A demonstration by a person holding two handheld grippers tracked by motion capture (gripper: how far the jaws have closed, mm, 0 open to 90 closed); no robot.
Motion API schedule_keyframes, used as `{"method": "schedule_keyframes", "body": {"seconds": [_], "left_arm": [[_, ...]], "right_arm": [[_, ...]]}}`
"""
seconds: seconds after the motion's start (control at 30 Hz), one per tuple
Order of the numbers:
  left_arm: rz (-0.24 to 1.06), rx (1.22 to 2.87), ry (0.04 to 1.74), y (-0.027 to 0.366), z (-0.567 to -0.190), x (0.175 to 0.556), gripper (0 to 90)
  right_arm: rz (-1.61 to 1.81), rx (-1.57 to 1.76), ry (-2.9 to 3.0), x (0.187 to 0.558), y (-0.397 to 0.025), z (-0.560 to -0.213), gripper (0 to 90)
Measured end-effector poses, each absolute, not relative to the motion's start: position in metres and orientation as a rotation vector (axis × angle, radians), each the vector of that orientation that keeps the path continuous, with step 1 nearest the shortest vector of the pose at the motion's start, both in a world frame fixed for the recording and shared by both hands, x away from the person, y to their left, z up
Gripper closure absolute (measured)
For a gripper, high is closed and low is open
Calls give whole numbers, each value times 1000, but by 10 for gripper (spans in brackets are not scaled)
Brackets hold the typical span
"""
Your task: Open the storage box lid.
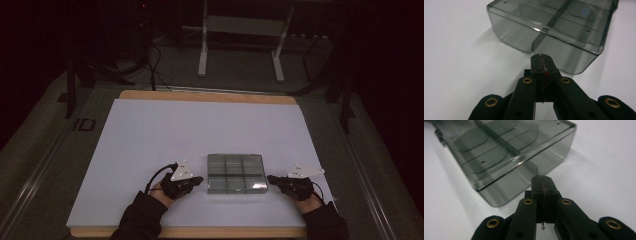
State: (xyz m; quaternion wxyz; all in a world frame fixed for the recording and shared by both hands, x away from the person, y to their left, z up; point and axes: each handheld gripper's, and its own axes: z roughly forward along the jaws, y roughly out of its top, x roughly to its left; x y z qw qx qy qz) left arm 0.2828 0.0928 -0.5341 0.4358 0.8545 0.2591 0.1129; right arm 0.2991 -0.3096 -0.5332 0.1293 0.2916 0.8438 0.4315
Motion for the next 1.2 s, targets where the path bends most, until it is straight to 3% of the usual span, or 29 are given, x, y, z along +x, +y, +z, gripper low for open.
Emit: {"method": "schedule_keyframes", "body": {"seconds": [1.13, 1.2], "left_arm": [[251, 2095, 562, 86, -522, 277, 900], [264, 2086, 577, 87, -522, 278, 860]], "right_arm": [[1325, 782, 2446, 293, -304, -520, 899], [1326, 789, 2436, 293, -304, -519, 872]]}}
